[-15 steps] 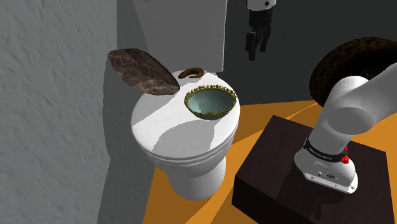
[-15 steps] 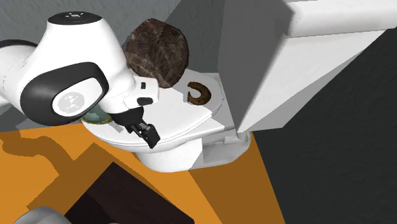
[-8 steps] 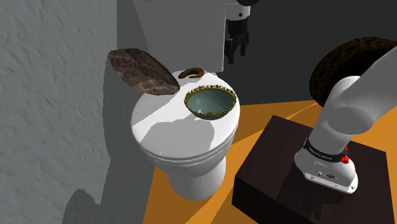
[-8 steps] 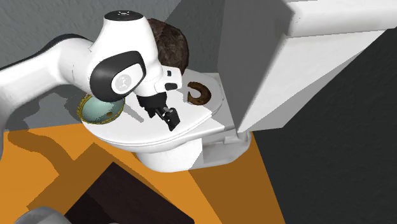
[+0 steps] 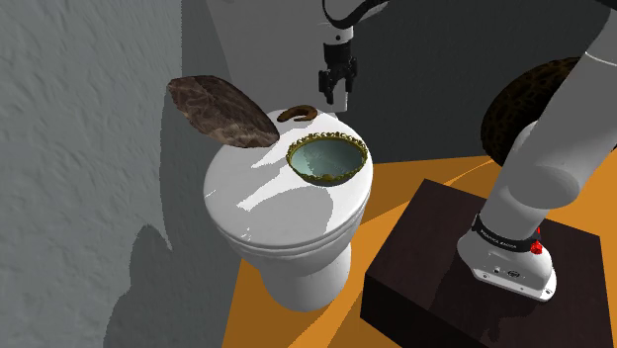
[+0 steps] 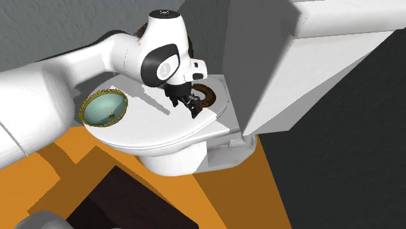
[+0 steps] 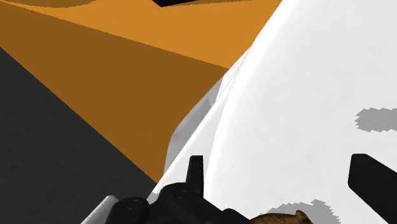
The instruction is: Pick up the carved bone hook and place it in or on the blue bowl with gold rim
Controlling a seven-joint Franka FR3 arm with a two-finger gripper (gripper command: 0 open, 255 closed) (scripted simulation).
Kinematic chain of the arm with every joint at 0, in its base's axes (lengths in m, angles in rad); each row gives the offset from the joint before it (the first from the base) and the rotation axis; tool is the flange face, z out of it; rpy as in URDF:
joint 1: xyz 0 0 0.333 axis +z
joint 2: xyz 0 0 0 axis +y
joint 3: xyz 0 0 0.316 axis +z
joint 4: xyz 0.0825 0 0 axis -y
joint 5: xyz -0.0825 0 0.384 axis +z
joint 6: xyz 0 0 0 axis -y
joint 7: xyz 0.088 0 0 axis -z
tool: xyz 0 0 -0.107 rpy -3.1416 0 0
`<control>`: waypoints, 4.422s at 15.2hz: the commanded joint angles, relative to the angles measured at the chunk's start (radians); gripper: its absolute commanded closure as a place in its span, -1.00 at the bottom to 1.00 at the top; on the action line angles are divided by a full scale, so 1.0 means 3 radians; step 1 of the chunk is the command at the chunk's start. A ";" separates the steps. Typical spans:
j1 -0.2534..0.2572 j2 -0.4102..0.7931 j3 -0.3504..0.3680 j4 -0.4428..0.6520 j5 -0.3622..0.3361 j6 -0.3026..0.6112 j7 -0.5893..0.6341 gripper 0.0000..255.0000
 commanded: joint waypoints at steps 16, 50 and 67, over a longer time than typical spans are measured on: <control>-0.0034 0.1478 -0.0022 0.1247 0.0047 0.0316 0.0065 -1.00; -0.0034 0.1431 -0.0022 0.1738 0.0056 -0.0221 0.0030 1.00; -0.0035 0.1607 -0.0024 0.2766 0.0066 -0.1071 -0.0022 1.00</control>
